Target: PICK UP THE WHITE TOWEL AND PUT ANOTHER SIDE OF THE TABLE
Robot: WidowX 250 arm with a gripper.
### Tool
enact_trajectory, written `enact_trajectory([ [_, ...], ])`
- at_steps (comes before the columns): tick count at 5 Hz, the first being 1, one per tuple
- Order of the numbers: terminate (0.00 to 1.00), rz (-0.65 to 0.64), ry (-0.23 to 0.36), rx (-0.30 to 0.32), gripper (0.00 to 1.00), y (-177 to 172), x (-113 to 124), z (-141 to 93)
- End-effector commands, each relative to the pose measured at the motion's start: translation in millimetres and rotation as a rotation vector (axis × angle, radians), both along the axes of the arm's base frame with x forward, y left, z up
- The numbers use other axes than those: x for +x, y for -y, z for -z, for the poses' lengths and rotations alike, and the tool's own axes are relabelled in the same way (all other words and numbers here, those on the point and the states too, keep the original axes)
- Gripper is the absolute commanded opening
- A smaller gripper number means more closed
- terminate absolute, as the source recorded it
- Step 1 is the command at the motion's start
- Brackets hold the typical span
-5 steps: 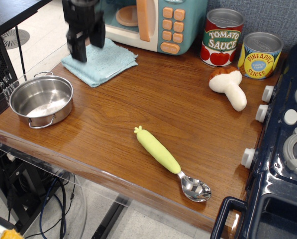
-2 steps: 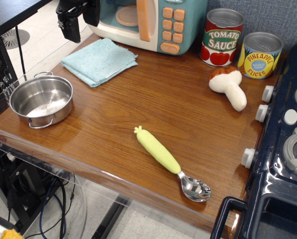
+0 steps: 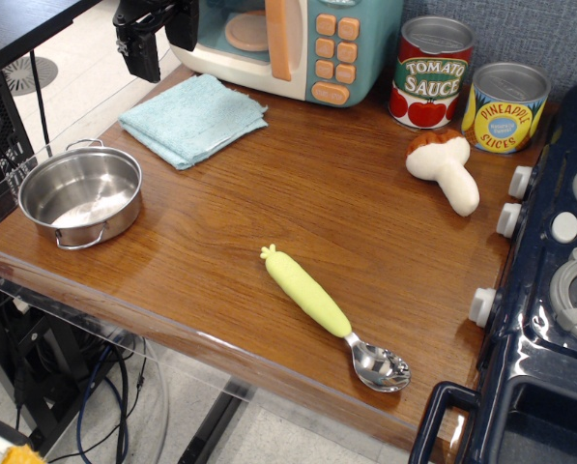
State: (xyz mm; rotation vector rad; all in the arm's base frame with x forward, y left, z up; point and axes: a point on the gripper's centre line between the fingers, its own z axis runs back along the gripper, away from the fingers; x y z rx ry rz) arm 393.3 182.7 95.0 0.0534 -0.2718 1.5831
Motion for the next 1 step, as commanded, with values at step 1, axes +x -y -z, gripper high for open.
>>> enact_trajectory([
  [1, 1.0, 0.004, 0.075, 0.036, 1.0, -0.8, -7.0, -34.3],
])
